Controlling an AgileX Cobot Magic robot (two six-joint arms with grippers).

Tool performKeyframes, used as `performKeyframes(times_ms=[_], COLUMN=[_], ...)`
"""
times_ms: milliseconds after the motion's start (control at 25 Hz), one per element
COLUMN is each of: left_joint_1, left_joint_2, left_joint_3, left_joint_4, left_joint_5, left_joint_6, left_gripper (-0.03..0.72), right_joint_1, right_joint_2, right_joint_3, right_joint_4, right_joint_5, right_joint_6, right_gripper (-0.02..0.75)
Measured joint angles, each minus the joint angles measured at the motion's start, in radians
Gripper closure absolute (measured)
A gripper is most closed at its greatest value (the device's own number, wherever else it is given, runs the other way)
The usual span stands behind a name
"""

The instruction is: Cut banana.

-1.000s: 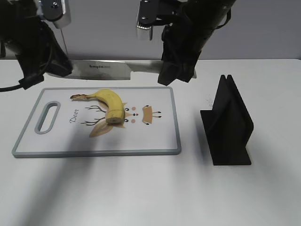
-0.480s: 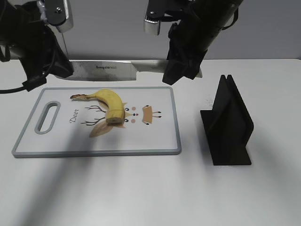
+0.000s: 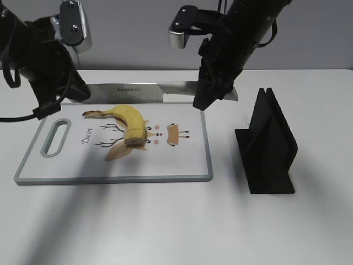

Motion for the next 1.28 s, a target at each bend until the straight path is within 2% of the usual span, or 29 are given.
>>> performKeyframes(times_ms=[320,1280], left_joint_1=[-0.063,-0.067], left_joint_2=[0.015,0.178], left_joint_3=[0.071,0.072], left_joint_4=[-0.009,0.001], left_joint_5=[-0.134,-0.208], left_joint_6=[-0.007,-0.015], left_gripper=[0.615,0.644], right_joint_1=[-0.039,-0.040], right_joint_2=[0.027,0.153], right_joint_3=[-0.001,-0.001], right_joint_4=[-0.002,-0.015], right_joint_5=[0.032,-0.038], right_joint_6=[0.000,-0.004], right_gripper=[0.519,0.510])
